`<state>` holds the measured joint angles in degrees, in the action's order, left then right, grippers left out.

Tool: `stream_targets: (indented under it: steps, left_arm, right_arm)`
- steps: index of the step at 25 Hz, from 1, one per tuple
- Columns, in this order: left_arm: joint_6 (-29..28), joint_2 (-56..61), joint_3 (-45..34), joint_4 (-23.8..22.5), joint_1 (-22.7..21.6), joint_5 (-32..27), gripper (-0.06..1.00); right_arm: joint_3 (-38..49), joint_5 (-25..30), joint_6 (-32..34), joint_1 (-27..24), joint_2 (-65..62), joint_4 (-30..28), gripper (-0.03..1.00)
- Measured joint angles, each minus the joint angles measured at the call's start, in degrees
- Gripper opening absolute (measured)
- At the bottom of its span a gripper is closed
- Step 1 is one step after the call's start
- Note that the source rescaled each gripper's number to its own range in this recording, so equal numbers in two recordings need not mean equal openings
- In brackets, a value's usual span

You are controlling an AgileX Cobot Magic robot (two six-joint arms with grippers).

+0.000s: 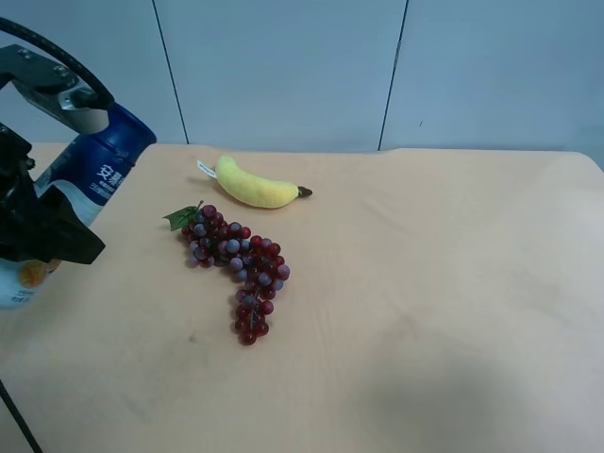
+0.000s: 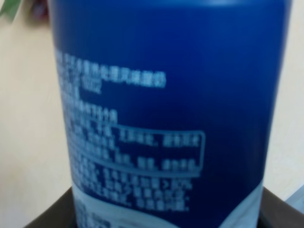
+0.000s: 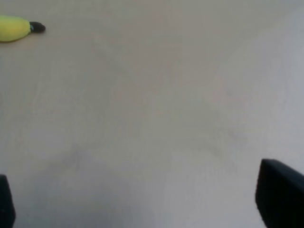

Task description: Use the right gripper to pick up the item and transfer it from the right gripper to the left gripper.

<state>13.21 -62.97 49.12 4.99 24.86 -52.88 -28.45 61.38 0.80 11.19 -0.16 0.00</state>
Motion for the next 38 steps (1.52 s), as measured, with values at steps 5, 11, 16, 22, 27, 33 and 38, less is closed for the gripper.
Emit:
stream_targets:
  steps: [5, 11, 16, 22, 27, 33, 38]
  left_arm:
    - [0.0, -0.26, 0.0, 1.27, -7.64, -3.72, 0.03]
    - [0.0, -4.11, 3.21, 1.3, -11.83, -7.92, 0.03]
    - [-0.05, -12.55, 8.1, 0.99, -12.19, -8.03, 0.03]
    - [-0.05, -22.2, 10.95, 0.98, -12.19, -4.32, 0.03]
    - [-0.05, -28.42, 12.04, 0.93, -13.99, 0.56, 0.03]
    - [-0.13, -33.55, 12.08, 0.93, -19.8, 5.7, 0.03]
    - [-0.31, -37.2, 12.08, 0.93, -22.58, 7.64, 0.03]
  right_arm:
    - [0.0, 0.0, 0.0, 0.0, 0.0, 0.0, 1.0]
    - [0.0, 0.0, 0.0, 0.0, 0.0, 0.0, 1.0]
    - [0.0, 0.0, 0.0, 0.0, 0.0, 0.0, 1.0]
    - [0.0, 0.0, 0.0, 0.0, 0.0, 0.0, 1.0]
    - [0.0, 0.0, 0.0, 0.0, 0.0, 0.0, 1.0]
    - [0.0, 0.0, 0.0, 0.0, 0.0, 0.0, 1.0]
    - [0.0, 0.0, 0.0, 0.0, 0.0, 0.0, 1.0]
